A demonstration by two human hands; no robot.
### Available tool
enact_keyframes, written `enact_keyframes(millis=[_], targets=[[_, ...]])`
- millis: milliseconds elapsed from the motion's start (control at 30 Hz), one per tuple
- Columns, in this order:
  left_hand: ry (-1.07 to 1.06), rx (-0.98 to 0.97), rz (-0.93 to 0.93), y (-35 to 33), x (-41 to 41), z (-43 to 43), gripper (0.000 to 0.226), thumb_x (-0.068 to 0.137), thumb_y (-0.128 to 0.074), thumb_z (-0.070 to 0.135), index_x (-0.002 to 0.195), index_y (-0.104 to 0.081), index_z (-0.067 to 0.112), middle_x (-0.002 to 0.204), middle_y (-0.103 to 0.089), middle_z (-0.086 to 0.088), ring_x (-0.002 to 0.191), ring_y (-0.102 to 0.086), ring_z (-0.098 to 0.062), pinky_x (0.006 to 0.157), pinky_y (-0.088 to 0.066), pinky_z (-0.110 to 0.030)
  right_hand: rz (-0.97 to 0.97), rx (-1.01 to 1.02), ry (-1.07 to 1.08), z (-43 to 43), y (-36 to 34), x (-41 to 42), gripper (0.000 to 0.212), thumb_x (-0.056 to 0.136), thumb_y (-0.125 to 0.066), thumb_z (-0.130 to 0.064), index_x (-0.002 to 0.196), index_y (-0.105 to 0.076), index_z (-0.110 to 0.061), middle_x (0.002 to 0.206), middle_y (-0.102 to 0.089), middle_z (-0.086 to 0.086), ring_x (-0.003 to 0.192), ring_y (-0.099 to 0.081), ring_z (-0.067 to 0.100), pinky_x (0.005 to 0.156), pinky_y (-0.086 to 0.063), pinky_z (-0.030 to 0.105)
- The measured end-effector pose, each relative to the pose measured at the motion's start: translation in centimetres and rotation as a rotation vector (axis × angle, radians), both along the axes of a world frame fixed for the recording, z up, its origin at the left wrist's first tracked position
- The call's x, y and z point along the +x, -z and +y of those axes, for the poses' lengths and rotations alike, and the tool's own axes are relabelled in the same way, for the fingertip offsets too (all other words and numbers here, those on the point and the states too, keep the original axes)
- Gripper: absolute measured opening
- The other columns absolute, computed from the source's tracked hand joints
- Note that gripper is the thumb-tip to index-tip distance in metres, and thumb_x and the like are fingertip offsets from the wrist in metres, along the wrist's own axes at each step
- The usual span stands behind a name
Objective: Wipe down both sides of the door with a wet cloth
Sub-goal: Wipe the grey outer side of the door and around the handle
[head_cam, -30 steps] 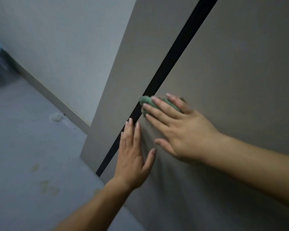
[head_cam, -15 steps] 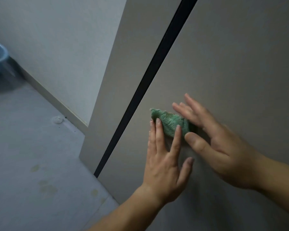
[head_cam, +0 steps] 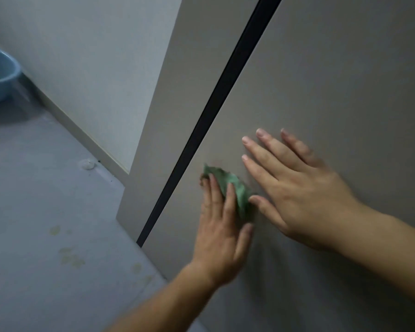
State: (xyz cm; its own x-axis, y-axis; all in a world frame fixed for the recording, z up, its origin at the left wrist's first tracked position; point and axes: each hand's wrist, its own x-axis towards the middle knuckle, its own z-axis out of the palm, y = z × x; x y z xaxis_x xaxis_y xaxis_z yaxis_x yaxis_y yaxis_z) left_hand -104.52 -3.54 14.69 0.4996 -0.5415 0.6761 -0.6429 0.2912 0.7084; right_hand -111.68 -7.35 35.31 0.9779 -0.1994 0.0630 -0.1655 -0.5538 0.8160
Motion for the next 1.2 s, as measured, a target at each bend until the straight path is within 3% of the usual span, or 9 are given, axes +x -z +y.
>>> enact_keyframes(millis=[67, 233, 400, 600, 667, 867, 967, 1033, 1200], targets=[[0.089, -0.011, -0.093, 2.3, -4.7, 1.4, 0.071, 0.107, -0.036, 0.048, 0.162, -0.015, 0.01, 0.171, 0.007, -0.024, 0.158, 0.003, -0.047, 0.127, -0.015, -0.057, -0.011, -0.007, -0.009, -0.1, 0.2, -0.3, 0.068, 0.102, -0.034, -0.048, 0.153, -0.042, -0.004, 0.167, -0.024, 0.017, 0.156, -0.017, 0.033, 0.126, -0.017, 0.053], [0.026, -0.132, 0.177, 1.2, -4.5, -0.3, 0.035, 0.107, -0.041, 0.035, 0.131, -0.039, 0.011, 0.172, -0.003, -0.02, 0.16, -0.002, -0.041, 0.125, -0.016, -0.061, 0.036, -0.131, 0.005, 0.2, 1.1, 0.0, 0.065, 0.102, -0.038, -0.046, 0.154, -0.041, -0.008, 0.168, -0.019, 0.018, 0.156, -0.013, 0.037, 0.125, -0.013, 0.059], [-0.221, -0.083, 0.234, -0.9, 1.9, -2.9, 0.071, 0.102, -0.038, 0.032, 0.158, -0.015, -0.005, 0.167, -0.006, -0.028, 0.157, -0.003, -0.045, 0.128, -0.005, -0.059, 0.098, -0.223, 0.008, -0.3, 1.6, 0.1, 0.069, 0.101, -0.032, -0.047, 0.159, -0.03, -0.009, 0.169, -0.01, 0.018, 0.157, -0.005, 0.037, 0.125, 0.002, 0.059], [-0.088, 0.075, 0.065, 3.3, -6.5, -0.5, 0.069, 0.11, -0.024, 0.044, 0.162, -0.001, 0.005, 0.17, 0.002, -0.025, 0.159, 0.005, -0.043, 0.129, -0.004, -0.054, 0.056, -0.223, -0.022, -0.5, 2.1, 0.2, 0.067, 0.102, -0.028, -0.044, 0.159, -0.03, -0.009, 0.17, -0.01, 0.018, 0.157, -0.006, 0.039, 0.124, -0.003, 0.062], [-0.126, 0.099, 0.031, 4.1, -4.6, -0.8, 0.069, 0.11, -0.022, 0.046, 0.163, -0.005, 0.005, 0.169, -0.001, -0.025, 0.158, 0.002, -0.043, 0.129, -0.003, -0.052, 0.027, -0.22, -0.031, -0.4, 2.3, 0.4, 0.067, 0.101, -0.032, -0.044, 0.158, -0.034, -0.009, 0.169, -0.013, 0.018, 0.157, -0.007, 0.04, 0.124, -0.004, 0.063], [-0.192, 0.194, 0.533, 4.6, 4.5, -2.3, 0.07, 0.105, -0.023, 0.037, 0.161, 0.009, 0.011, 0.169, 0.023, -0.009, 0.156, 0.027, -0.022, 0.128, 0.009, -0.05, 0.072, -0.205, 0.004, 0.2, 4.4, 2.1, 0.068, 0.102, -0.032, -0.044, 0.159, -0.031, -0.008, 0.169, -0.008, 0.021, 0.156, -0.002, 0.042, 0.124, 0.004, 0.062], [-0.087, 0.108, 0.373, 5.8, -3.3, -1.3, 0.068, 0.11, -0.021, 0.046, 0.164, 0.01, 0.019, 0.17, 0.019, -0.017, 0.158, 0.02, -0.031, 0.128, 0.003, -0.051, 0.098, -0.213, 0.022, 0.2, 6.2, 3.3, 0.07, 0.103, -0.02, -0.045, 0.162, -0.015, -0.009, 0.169, 0.007, 0.021, 0.155, 0.011, 0.043, 0.121, 0.015, 0.062], [-0.067, 0.108, 0.251, 7.3, -6.0, -0.5, 0.069, 0.11, -0.021, 0.048, 0.164, 0.013, 0.023, 0.172, 0.018, -0.016, 0.159, 0.016, -0.035, 0.128, 0.002, -0.047, 0.067, -0.207, 0.001, -0.1, 6.7, 3.7, 0.066, 0.105, -0.02, -0.04, 0.162, -0.016, -0.008, 0.169, 0.005, 0.021, 0.156, 0.008, 0.043, 0.122, 0.012, 0.062], [-0.165, 0.143, 0.423, 6.9, 8.1, -2.6, 0.07, 0.105, -0.022, 0.046, 0.16, 0.013, 0.022, 0.169, 0.025, -0.003, 0.156, 0.027, -0.016, 0.129, 0.012, -0.039, 0.035, -0.158, -0.037, -0.8, 7.0, 3.9, 0.07, 0.1, -0.032, -0.043, 0.158, -0.029, -0.004, 0.169, -0.011, 0.021, 0.157, -0.004, 0.041, 0.124, 0.001, 0.063]])
